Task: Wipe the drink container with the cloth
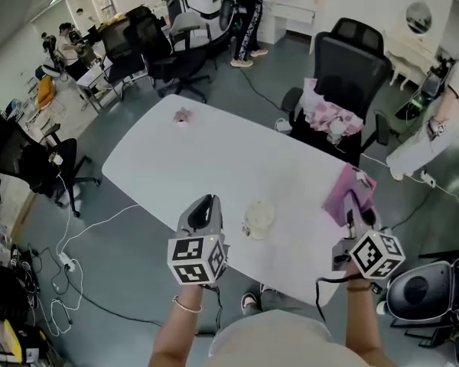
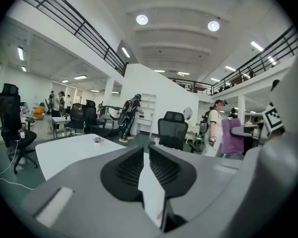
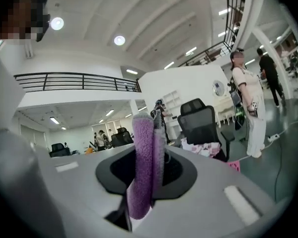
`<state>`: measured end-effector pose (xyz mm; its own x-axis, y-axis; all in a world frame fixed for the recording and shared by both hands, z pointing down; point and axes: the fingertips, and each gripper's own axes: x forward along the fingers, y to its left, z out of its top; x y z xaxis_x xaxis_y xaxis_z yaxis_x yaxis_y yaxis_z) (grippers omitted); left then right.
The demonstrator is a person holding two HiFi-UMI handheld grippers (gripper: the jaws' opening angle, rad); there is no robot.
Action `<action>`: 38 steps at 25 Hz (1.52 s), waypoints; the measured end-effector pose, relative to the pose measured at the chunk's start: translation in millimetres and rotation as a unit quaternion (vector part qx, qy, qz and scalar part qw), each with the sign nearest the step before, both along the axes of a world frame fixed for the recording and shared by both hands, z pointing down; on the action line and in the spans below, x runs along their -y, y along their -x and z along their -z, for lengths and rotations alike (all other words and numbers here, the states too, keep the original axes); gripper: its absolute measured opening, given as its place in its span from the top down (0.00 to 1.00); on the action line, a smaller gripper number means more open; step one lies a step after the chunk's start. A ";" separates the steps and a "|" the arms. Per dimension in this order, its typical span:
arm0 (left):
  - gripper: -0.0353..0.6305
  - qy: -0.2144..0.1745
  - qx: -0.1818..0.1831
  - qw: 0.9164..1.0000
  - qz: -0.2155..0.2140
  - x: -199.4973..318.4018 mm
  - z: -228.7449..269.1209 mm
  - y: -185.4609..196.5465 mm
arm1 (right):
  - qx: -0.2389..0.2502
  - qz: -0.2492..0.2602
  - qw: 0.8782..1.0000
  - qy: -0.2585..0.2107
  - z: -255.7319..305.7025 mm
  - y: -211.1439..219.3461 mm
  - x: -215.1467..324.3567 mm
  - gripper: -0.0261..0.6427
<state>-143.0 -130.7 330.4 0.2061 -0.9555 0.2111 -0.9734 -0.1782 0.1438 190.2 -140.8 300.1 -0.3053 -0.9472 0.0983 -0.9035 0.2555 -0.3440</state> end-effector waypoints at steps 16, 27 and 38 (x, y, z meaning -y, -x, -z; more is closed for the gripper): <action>0.95 -0.075 0.011 0.995 0.064 19.6 20.7 17.9 | -0.043 -0.054 0.996 -0.058 12.4 -16.0 -5.5 0.86; 0.95 -0.054 0.009 0.996 0.071 14.9 5.0 16.9 | -0.097 -0.046 0.993 -0.053 6.3 -7.9 -11.8 0.86; 0.95 -0.041 0.007 0.997 0.071 9.5 -4.0 10.2 | -0.088 -0.042 0.994 -0.045 1.6 -12.2 -19.2 0.86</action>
<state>-153.2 -140.2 334.4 0.0645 -0.9890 0.1331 -0.9916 -0.0486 0.1197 202.3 -121.6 298.5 -0.2095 -0.9761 0.0572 -0.9673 0.1984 -0.1581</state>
